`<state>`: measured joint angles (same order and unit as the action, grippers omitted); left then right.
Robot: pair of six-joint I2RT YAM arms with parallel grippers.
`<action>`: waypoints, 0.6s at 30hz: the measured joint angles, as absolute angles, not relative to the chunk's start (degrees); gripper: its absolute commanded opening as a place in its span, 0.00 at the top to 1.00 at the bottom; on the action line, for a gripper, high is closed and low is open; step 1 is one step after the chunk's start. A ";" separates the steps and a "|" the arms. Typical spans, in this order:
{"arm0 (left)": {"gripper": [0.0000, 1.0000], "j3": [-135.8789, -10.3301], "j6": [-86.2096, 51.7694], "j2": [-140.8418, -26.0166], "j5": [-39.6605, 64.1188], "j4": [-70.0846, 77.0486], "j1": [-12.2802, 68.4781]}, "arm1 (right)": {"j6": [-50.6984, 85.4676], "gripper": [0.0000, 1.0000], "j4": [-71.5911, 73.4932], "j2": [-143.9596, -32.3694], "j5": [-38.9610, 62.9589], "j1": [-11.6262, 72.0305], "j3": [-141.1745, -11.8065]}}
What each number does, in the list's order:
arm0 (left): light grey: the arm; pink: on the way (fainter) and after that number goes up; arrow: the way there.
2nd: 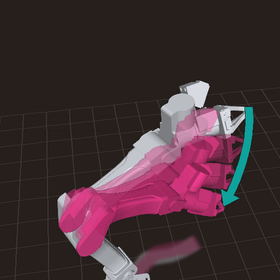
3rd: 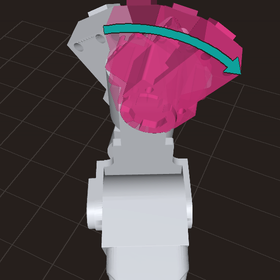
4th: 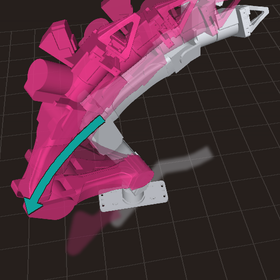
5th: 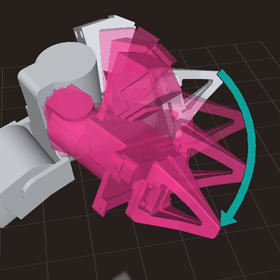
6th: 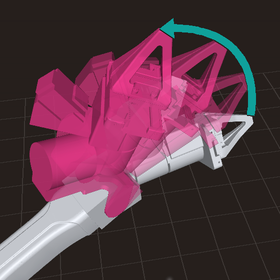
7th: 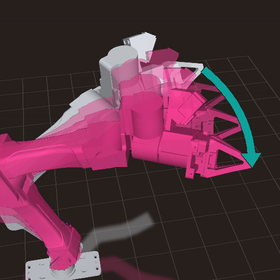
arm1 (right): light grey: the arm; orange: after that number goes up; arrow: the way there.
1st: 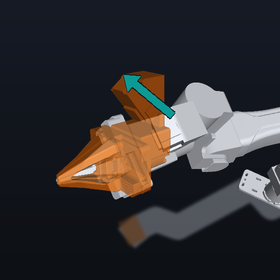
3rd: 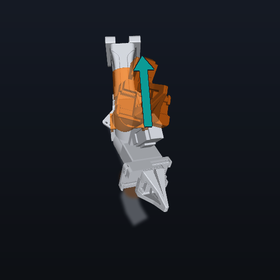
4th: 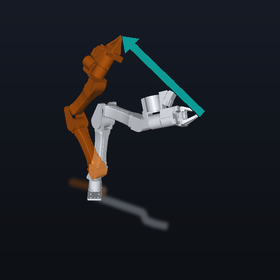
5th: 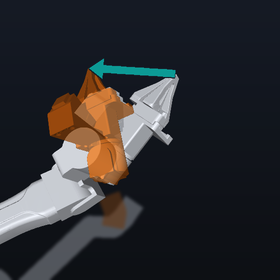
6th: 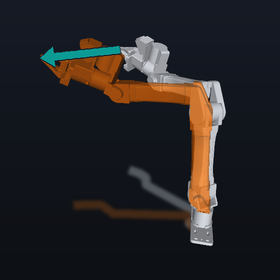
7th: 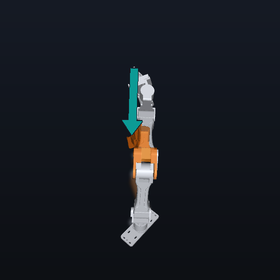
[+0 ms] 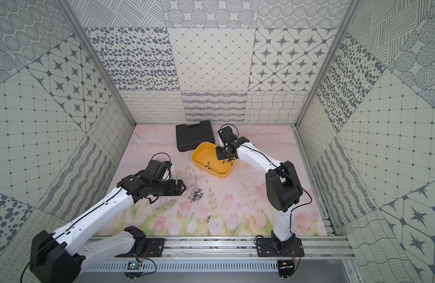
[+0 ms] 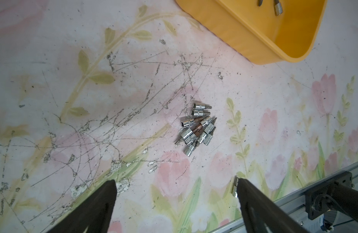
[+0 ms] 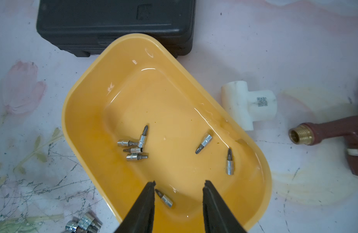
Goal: Put the bit on the desktop into the storage box
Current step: Place the screwdriver bit in the storage box, then pick up the screwdriver bit from the center of the board.
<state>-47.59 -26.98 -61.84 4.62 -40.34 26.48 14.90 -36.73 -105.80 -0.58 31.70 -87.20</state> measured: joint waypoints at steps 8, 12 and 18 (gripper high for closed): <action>0.04 -50.19 -26.87 -62.98 3.07 -42.81 32.12 | 17.17 0.35 -36.29 -92.79 -2.85 29.10 -76.01; 0.06 -51.59 -27.31 -64.38 2.22 -43.90 36.69 | 18.83 0.25 -36.18 -87.02 -4.23 27.46 -69.60; 0.08 -54.46 -28.99 -68.31 0.80 -46.48 45.19 | 22.13 0.06 -35.64 -78.06 -5.39 22.61 -60.62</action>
<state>-54.46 -28.99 -68.31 0.80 -46.48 45.19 22.13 -35.64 -78.06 -5.39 22.61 -60.62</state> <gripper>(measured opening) 0.929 0.884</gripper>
